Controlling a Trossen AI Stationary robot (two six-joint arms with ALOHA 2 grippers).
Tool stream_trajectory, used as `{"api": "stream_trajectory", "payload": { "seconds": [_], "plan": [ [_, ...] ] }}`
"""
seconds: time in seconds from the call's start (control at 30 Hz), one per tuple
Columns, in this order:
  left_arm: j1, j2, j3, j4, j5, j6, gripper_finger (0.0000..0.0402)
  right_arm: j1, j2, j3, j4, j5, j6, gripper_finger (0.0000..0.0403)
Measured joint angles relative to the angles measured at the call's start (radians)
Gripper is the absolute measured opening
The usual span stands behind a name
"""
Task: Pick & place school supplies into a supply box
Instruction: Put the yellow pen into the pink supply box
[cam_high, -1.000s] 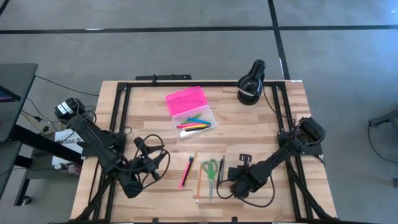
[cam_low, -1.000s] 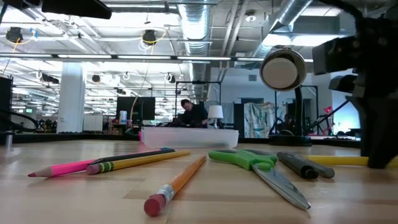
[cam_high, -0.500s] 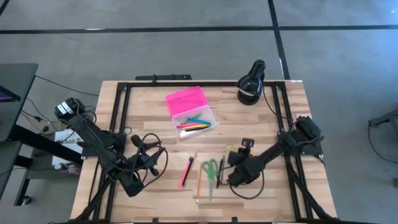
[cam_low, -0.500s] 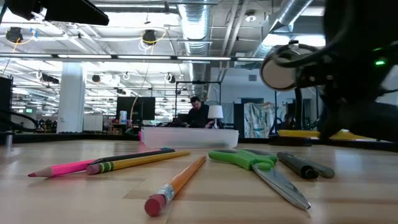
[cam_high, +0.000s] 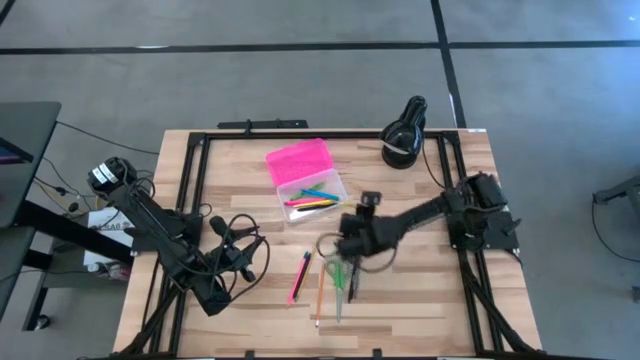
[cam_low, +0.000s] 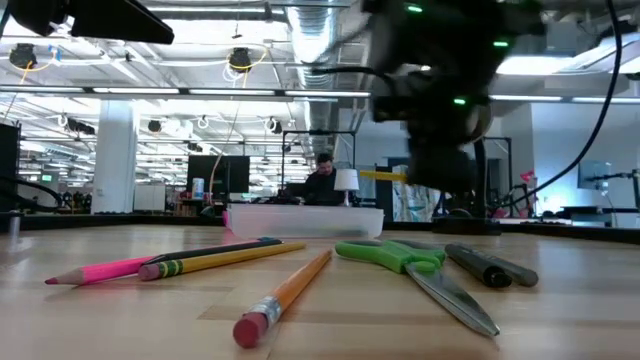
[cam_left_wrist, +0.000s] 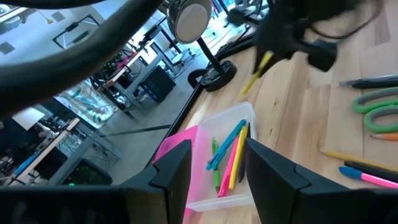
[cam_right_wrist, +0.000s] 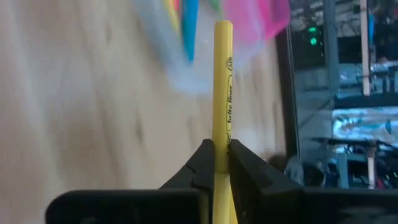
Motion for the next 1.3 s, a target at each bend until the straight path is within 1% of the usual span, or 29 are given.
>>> {"api": "stream_trajectory", "payload": {
  "seconds": [0.13, 0.27, 0.4, 0.53, 0.6, 0.83, 1.2, 1.3],
  "plan": [
    [0.000, 0.000, 0.000, -0.004, 0.006, -0.003, 0.0142, -0.086, 0.000, 0.055, 0.149, -0.124, -0.211, 0.0020],
    [0.000, 0.000, 0.000, -0.046, 0.024, -0.048, 0.0142, -0.160, 0.000, 0.090, 0.262, -0.243, -0.341, 0.0014],
    [0.000, 0.000, 0.000, -0.097, 0.040, -0.105, 0.0141, -0.224, 0.000, 0.106, 0.348, -0.355, -0.408, 0.0016],
    [0.000, 0.000, 0.000, -0.125, 0.044, -0.143, 0.0141, -0.278, -0.001, 0.109, 0.428, -0.471, -0.425, 0.0021],
    [0.000, 0.000, 0.000, -0.130, 0.045, -0.149, 0.0141, -0.300, 0.003, 0.110, 0.458, -0.511, -0.425, 0.0020],
    [0.000, 0.000, 0.000, -0.130, 0.047, -0.149, 0.0141, -0.340, 0.011, 0.110, 0.475, -0.541, -0.405, 0.0017],
    [0.000, 0.000, 0.000, -0.130, 0.052, -0.149, 0.0141, -0.366, 0.011, 0.110, 0.483, -0.538, -0.292, 0.0060],
    [0.000, 0.000, 0.000, -0.130, 0.057, -0.149, 0.0141, -0.374, 0.011, 0.110, 0.495, -0.536, -0.285, 0.0073]
  ]
}}
